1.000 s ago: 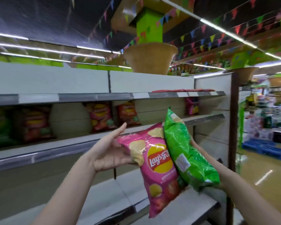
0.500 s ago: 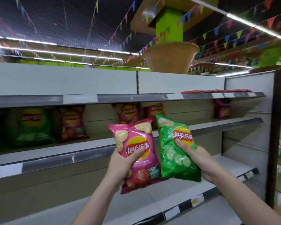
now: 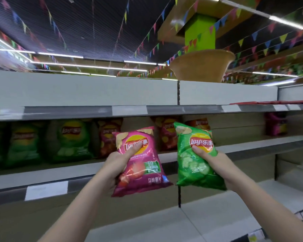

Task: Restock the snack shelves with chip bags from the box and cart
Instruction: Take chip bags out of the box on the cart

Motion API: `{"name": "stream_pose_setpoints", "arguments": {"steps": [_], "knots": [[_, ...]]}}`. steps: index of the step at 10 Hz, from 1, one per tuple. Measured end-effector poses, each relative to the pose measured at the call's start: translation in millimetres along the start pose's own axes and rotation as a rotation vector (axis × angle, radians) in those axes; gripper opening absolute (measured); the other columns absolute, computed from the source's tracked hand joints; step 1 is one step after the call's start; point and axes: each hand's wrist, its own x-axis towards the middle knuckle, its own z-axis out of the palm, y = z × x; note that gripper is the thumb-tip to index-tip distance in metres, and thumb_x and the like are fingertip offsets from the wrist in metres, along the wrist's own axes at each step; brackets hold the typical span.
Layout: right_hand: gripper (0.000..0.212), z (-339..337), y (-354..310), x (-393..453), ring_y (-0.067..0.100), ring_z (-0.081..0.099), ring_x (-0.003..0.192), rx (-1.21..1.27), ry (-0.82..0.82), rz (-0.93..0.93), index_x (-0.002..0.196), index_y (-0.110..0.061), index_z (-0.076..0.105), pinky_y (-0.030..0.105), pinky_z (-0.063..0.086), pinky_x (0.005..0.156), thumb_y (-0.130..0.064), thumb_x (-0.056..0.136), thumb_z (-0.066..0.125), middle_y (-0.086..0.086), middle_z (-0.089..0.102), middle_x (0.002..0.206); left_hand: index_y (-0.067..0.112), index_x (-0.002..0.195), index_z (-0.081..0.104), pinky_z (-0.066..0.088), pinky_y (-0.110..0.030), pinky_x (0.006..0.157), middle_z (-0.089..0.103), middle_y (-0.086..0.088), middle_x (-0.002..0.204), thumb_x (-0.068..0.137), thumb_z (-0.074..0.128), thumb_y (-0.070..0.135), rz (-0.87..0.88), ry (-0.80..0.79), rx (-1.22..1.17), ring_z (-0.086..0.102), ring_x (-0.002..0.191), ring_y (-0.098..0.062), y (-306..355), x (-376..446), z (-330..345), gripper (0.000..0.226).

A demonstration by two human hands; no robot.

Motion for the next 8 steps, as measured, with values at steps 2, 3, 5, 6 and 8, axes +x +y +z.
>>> {"name": "stream_pose_setpoints", "arguments": {"steps": [2, 3, 5, 6, 8], "knots": [[0.052, 15, -6, 10, 0.029, 0.074, 0.084, 0.049, -0.048, 0.082, 0.105, -0.01, 0.068, 0.043, 0.057, 0.085, -0.046, 0.07, 0.078, 0.011, 0.076, 0.091, 0.011, 0.108, 0.062, 0.056, -0.031, 0.055, 0.075, -0.011, 0.078, 0.069, 0.074, 0.053, -0.069, -0.05, -0.033, 0.072, 0.064, -0.024, 19, 55, -32, 0.058], [0.059, 15, -10, 17, 0.028, 0.074, 0.086, -0.018, -0.058, 0.107, 0.107, -0.012, 0.069, 0.044, 0.056, 0.089, -0.052, 0.064, 0.078, 0.01, 0.077, 0.093, 0.012, 0.104, 0.061, 0.056, -0.034, 0.062, 0.073, -0.011, 0.079, 0.075, 0.074, 0.048, -0.158, -0.091, -0.049, 0.069, 0.069, -0.024, 18, 86, -28, 0.048], [0.059, 3, -18, 40, 0.027, 0.074, 0.09, -0.064, -0.095, 0.097, 0.113, -0.01, 0.067, 0.045, 0.055, 0.092, -0.049, 0.07, 0.078, 0.01, 0.076, 0.097, 0.01, 0.088, 0.057, 0.057, -0.034, 0.056, 0.068, -0.008, 0.056, 0.092, 0.063, 0.026, -0.251, -0.03, -0.187, 0.066, 0.052, -0.021, 13, 147, 1, 0.017], [0.058, -5, -20, 54, 0.027, 0.074, 0.09, -0.079, -0.124, 0.117, 0.114, -0.008, 0.066, 0.044, 0.056, 0.09, -0.048, 0.073, 0.077, 0.011, 0.076, 0.097, 0.008, 0.107, 0.058, 0.059, -0.042, 0.067, 0.074, -0.013, 0.083, 0.089, 0.067, 0.019, -0.246, 0.125, -0.523, 0.07, 0.086, -0.024, 8, 167, 15, 0.023], [0.054, -14, -31, 98, 0.027, 0.073, 0.095, -0.18, -0.286, 0.108, 0.113, -0.009, 0.067, 0.046, 0.055, 0.094, -0.046, 0.074, 0.076, 0.011, 0.075, 0.101, -0.002, 0.097, 0.055, 0.041, -0.034, 0.101, 0.059, -0.025, 0.114, 0.085, 0.071, 0.017, -0.113, 0.17, 0.066, 0.057, 0.113, -0.038, 5, 219, 17, 0.028]]}}
